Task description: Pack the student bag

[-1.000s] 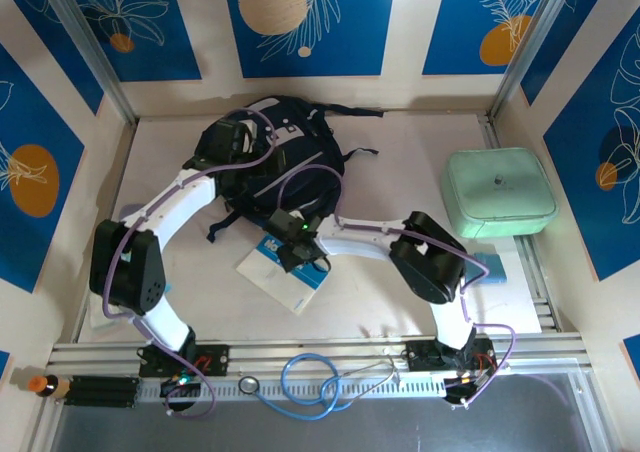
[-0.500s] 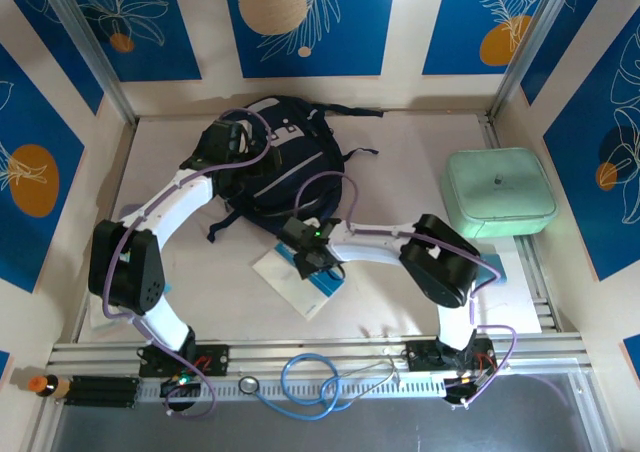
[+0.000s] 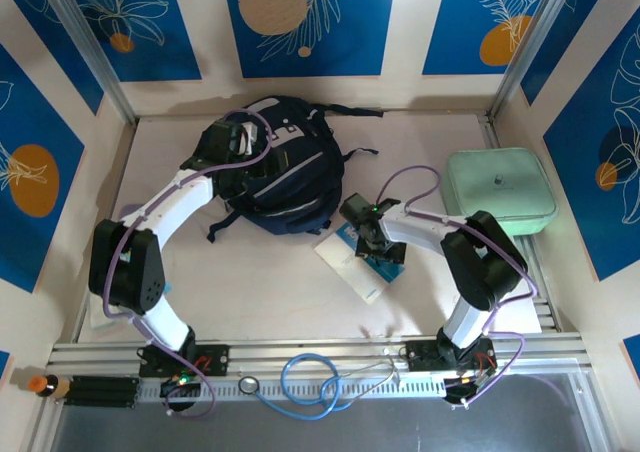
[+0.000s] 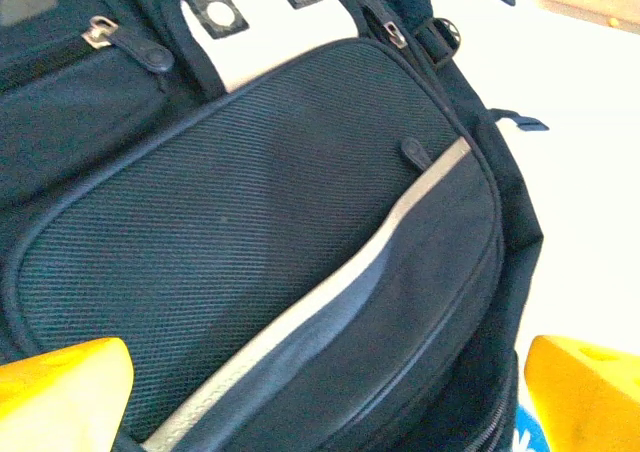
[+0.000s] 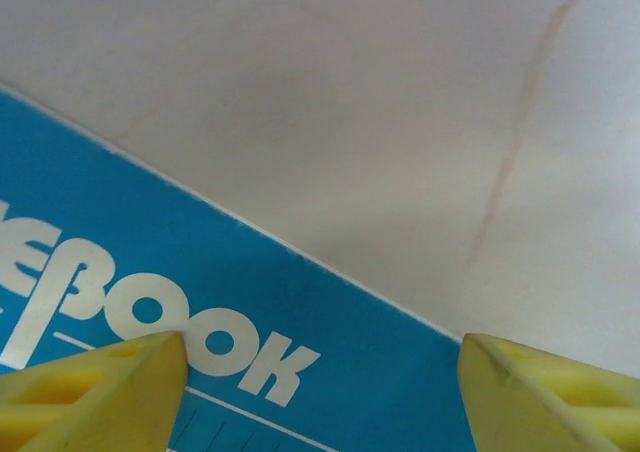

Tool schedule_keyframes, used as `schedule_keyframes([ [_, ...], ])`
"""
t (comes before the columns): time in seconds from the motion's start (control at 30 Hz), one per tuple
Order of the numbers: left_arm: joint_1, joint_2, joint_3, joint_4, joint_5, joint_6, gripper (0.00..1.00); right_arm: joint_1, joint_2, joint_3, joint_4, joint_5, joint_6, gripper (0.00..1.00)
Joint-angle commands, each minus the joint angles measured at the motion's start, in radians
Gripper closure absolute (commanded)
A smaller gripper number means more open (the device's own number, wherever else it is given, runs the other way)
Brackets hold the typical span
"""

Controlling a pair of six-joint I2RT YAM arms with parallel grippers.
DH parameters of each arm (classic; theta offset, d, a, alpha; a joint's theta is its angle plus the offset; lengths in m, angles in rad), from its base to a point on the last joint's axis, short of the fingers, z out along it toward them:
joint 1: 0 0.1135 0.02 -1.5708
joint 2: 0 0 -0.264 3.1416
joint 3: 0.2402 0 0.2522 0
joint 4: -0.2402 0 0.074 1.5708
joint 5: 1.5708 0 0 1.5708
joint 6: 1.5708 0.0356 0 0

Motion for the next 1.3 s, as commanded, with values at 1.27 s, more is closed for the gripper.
schedule_keyframes([
  [1.27,-0.294,0.102,0.007,0.033,0.194,-0.174,0.06,-0.305,-0.135,-0.012,0.115,-0.291,-0.085,0.34],
])
